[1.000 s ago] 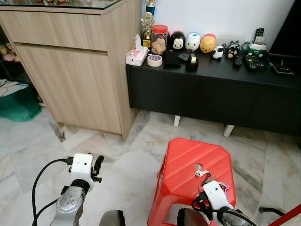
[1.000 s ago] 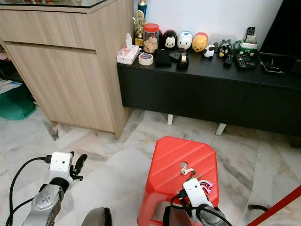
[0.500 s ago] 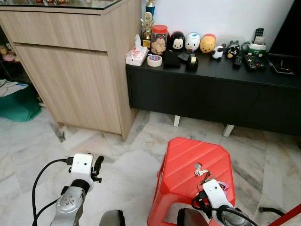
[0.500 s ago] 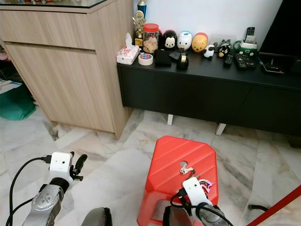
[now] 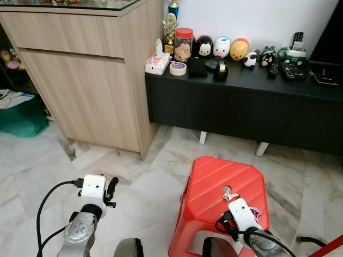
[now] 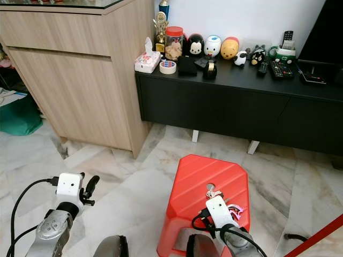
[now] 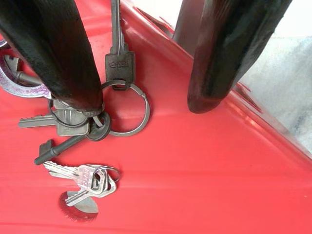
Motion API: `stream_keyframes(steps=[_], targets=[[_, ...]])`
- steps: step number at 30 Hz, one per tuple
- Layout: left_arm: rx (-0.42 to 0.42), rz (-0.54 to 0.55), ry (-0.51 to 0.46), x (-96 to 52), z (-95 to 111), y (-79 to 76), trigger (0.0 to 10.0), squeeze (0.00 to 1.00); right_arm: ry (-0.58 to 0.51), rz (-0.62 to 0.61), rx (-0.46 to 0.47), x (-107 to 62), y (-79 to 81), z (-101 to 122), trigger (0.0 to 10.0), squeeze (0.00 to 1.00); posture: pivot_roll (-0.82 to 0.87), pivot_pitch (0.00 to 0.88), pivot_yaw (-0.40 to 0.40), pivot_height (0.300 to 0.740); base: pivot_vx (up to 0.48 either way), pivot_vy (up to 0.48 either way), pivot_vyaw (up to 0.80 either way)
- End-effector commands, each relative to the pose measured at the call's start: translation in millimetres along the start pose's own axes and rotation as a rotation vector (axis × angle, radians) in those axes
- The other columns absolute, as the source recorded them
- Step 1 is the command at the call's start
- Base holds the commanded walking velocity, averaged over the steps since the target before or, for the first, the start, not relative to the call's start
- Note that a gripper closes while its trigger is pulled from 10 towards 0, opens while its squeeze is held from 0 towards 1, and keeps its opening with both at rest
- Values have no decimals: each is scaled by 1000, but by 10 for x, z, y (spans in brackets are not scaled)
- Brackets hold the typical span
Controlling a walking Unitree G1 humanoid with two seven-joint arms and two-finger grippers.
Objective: Hang keys on a hook
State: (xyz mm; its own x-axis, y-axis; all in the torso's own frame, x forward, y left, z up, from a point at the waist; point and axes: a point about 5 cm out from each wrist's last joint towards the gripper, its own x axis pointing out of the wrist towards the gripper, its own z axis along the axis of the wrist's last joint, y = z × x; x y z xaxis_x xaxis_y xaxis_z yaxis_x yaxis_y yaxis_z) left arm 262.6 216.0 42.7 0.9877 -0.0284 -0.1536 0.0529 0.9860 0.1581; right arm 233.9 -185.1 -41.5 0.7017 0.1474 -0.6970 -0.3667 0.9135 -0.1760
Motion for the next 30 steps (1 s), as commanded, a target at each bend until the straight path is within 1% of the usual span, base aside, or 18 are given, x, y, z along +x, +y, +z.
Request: stream_keyframes(steps=[1,13,21,30], targets=[[8,-10,13,-12,-32,-12,10000,0,6,-5,-16,8,-7,7,10000,0,72,0,-20,602,0,0,0],[10,-7,17,-18,-44,-9,10000,0,30,-68,-7,4,-40,-37,10000,0,74,0,-21,602,0,0,0],[12,-5,18,-16,-46,-2,10000,0,36,-39,-3,13,18,-45,10000,0,74,0,-20,602,0,0,0],[14,0,18,-11,-46,9,10000,0,52,-34,-14,29,27,-47,10000,0,77,0,-21,602,0,0,0]])
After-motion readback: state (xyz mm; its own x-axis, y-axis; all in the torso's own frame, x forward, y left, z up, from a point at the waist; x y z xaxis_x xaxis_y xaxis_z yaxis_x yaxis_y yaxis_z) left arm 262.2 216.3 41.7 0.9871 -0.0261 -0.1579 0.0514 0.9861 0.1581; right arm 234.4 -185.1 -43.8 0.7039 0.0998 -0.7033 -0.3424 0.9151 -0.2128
